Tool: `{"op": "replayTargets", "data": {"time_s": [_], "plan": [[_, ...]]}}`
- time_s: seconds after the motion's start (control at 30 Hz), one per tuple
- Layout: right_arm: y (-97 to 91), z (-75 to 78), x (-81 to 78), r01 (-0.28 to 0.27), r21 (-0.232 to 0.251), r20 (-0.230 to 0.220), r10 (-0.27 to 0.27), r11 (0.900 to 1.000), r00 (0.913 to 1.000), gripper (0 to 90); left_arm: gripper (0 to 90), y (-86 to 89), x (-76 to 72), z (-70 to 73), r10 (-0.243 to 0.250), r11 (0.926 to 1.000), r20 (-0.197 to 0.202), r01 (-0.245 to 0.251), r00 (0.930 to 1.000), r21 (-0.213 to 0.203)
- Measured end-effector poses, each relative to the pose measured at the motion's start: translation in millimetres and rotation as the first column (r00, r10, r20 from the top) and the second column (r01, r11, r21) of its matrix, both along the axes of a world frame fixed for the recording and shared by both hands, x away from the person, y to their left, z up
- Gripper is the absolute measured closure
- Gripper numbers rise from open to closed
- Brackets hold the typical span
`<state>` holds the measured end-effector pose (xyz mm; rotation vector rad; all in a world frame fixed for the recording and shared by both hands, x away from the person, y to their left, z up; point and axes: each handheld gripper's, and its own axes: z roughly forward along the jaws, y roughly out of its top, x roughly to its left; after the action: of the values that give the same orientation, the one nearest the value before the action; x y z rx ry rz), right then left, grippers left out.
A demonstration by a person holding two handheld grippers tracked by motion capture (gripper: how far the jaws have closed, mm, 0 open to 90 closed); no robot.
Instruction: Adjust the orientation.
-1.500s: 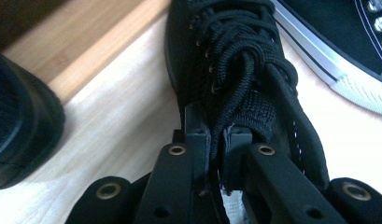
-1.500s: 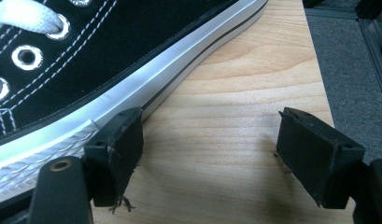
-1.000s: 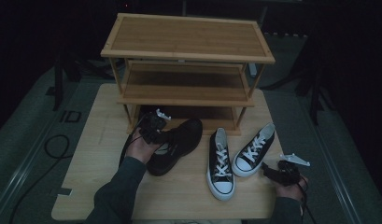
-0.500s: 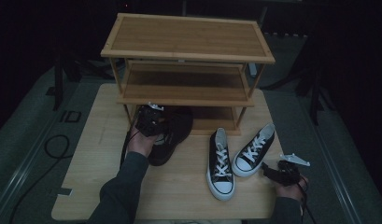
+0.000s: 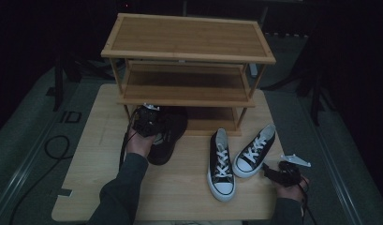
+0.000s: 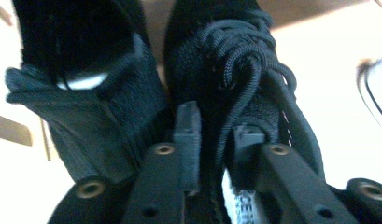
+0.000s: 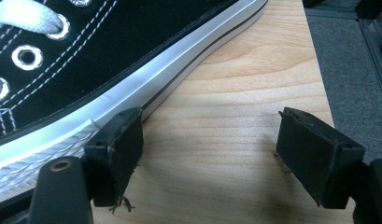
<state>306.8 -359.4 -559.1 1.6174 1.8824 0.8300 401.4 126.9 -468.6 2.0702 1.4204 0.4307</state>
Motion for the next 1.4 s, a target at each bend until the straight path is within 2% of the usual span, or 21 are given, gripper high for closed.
{"op": "replayTargets", "data": {"time_s": [0.07, 0.3, 0.43, 0.47, 0.67, 0.73, 0.77, 0.9, 1.07, 1.4], "plan": [[0.0, 0.0, 0.0, -0.001, 0.000, 0.000, 0.001, 1.0000, 1.0000, 22.8, 68.2, 0.8, -2.7, 1.0, -0.021, 0.9996, -0.003, 0.021, 0.9998, 0.019], [0.0, 0.0, 0.0, 0.000, 0.000, 0.000, 0.000, 1.0000, 1.0000, 22.8, 61.7, 7.1, -18.5, 10.1, -0.072, 0.9973, 0.000, 0.072, 0.9974, 0.011], [0.0, 0.0, 0.0, -0.001, -0.001, 0.000, 0.001, 1.0000, 1.0000, 22.8, 60.1, 13.3, -30.4, 20.7, -0.117, 0.9930, 0.014, 0.117, 0.9931, -0.018], [0.0, 0.0, 0.0, -0.001, 0.000, 0.000, 0.001, 1.0000, 1.0000, 22.8, 61.3, 15.1, -33.5, 23.2, -0.125, 0.9917, 0.017, 0.126, 0.9920, -0.027], [-0.1, 0.0, 0.0, -0.001, -0.001, 0.000, 0.001, 1.0000, 1.0000, 22.8, 82.2, 26.2, -52.8, 32.9, -0.131, 0.9903, 0.046, 0.133, 0.9904, -0.041], [0.0, 0.0, 0.0, 0.000, 0.000, 0.000, 0.000, 1.0000, 1.0000, 22.8, 87.8, 28.6, -55.5, 33.6, -0.130, 0.9906, 0.046, 0.132, 0.9905, -0.037], [-0.1, 0.0, 0.0, -0.001, -0.002, 0.001, 0.001, 1.0000, 1.0000, 22.8, 87.8, 32.7, -60.2, 33.3, -0.129, 0.9906, 0.041, 0.130, 0.9908, -0.042], [0.0, 0.0, 0.0, 0.000, -0.001, 0.001, 0.000, 1.0000, 1.0000, 22.8, 89.8, 39.3, -67.7, 28.5, -0.126, 0.9912, 0.025, 0.127, 0.9917, -0.038], [0.0, 0.0, -0.1, 0.000, -0.001, 0.000, 0.000, 1.0000, 1.0000, 22.8, 89.8, 43.9, -73.9, 14.9, -0.125, 0.9913, 0.010, 0.126, 0.9921, -0.038], [0.0, 0.0, -0.1, 0.000, -0.001, 0.000, 0.000, 1.0000, 1.0000, 22.8, 89.7, 41.9, -79.8, -12.6, -0.157, 0.9875, -0.055, 0.157, 0.9860, -0.015]]}}
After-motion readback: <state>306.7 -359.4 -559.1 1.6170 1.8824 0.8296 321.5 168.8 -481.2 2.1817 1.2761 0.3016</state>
